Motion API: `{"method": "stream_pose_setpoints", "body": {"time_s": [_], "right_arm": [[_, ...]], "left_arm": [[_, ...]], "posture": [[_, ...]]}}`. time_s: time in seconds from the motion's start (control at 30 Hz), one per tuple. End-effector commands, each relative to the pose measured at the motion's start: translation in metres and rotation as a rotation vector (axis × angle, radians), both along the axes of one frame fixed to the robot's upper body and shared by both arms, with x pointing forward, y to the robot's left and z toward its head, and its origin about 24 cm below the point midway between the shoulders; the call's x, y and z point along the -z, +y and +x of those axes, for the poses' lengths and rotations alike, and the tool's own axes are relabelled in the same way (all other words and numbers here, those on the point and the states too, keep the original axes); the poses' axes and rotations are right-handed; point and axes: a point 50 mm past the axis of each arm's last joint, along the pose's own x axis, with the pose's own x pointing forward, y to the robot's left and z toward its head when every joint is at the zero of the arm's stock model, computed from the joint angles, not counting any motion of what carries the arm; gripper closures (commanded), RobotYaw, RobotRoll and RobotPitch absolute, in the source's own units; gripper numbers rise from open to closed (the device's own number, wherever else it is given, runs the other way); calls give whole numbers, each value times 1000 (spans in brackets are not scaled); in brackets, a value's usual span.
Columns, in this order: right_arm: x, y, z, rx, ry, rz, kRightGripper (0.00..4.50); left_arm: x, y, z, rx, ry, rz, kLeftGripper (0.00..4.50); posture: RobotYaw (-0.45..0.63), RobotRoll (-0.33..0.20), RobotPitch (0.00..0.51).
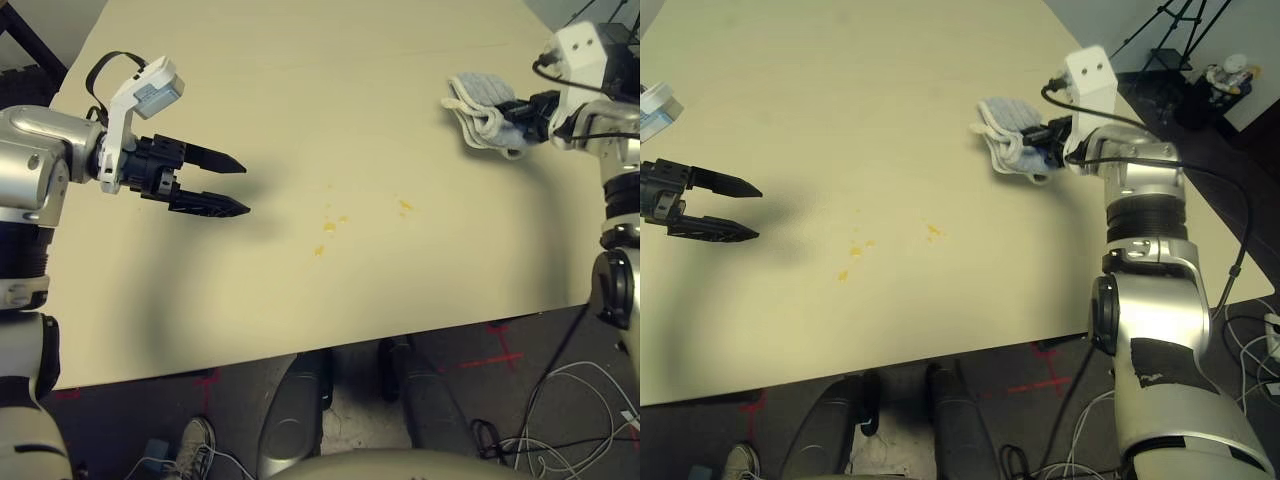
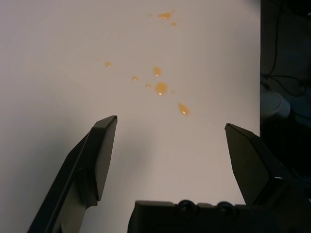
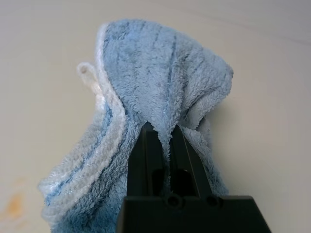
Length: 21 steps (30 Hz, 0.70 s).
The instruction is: Wipe the water off the table with a rag.
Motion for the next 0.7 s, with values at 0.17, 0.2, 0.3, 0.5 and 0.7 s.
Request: {"method": "stream_pose_setpoints", "body": {"time_s": [0.17,0.2,0.3,0.5,0.7], "right_arm": [[36,63,-53,-202,162,-5,4470],[40,69,-58,-215,178,1,4470],[51,77,-64,-228,204,-11,4470],[72,89,-54,-220,199,-80,4470],[87,95,-45,-250,134,-236,4470]], "left_arm": [[-1,-2,4,17,-1,15,0],[-1,-2,5,18,-1,15,0],[-1,-3,6,23,-2,15,0],[-3,-5,9,27,-5,10,0],[-3,-6,9,30,-5,3,0]], "posture": [[169,0,262],[169,0,262],[163,0,265],[166,0,268],[176,0,272]]}}
